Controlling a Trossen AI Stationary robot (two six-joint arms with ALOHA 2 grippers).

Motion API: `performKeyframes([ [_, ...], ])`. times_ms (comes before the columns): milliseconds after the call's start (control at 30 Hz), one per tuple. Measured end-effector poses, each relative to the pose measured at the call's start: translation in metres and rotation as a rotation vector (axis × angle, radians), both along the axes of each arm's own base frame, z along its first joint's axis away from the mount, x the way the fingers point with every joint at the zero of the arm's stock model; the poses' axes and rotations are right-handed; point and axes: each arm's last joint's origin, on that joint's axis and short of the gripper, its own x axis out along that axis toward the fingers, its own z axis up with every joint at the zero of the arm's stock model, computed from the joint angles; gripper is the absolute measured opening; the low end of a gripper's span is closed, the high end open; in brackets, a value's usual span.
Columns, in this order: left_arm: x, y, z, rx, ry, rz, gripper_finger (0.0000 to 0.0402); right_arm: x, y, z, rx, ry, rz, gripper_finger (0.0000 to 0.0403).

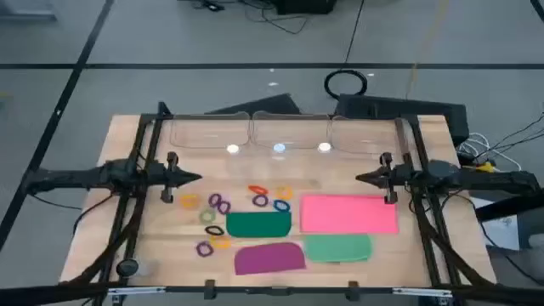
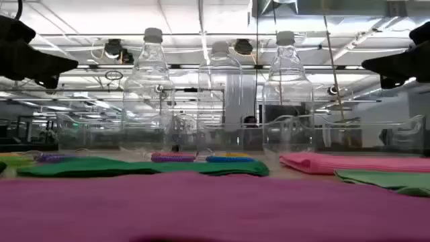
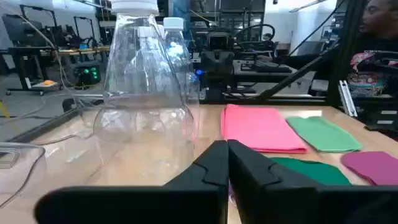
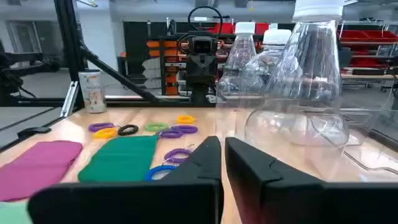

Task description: Pick & Place Sports Items

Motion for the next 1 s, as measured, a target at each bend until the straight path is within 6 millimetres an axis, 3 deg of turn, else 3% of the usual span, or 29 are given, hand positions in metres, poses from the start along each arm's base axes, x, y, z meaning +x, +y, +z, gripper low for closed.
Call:
performKeyframes([
  [433,-0.0002,0.0,0.002,0.0,-0.012,0.0,0.0037,0.0,0.0,0.0006,0.0,-0.005,0.0,0.0],
  [1000,-0.0003,0.0,0.0029,0.0,-0.017,0.0,0.0002,0.0,0.0,0.0009,0.0,-0.008,0.0,0.0],
])
